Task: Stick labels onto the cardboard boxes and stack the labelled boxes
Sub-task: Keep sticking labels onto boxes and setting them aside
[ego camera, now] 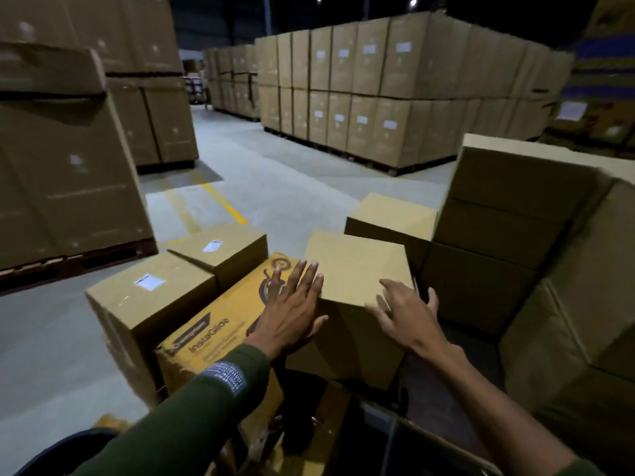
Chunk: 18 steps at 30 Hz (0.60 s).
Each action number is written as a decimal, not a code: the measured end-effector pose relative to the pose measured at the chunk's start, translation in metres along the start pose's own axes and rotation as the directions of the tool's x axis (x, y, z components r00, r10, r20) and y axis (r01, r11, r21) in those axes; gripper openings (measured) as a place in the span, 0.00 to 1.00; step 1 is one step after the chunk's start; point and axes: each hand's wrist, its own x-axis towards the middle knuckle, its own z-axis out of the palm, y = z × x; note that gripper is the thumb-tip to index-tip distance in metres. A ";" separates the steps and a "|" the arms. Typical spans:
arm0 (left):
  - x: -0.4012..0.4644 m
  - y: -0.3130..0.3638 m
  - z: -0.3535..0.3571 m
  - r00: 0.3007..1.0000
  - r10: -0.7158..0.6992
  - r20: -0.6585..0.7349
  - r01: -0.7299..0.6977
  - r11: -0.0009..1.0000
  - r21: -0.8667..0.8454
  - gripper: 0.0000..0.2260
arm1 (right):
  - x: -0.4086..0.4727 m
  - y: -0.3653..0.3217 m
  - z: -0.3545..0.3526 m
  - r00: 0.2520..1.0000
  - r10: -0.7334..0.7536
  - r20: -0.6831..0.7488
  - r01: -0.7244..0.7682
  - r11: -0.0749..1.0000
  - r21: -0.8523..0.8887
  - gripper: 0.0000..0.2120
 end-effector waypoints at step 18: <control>0.047 -0.039 0.049 0.963 0.270 -0.002 -0.253 0.901 -0.352 0.43 | -0.006 0.000 0.051 0.995 0.092 -0.047 -0.100 0.972 -0.212 0.45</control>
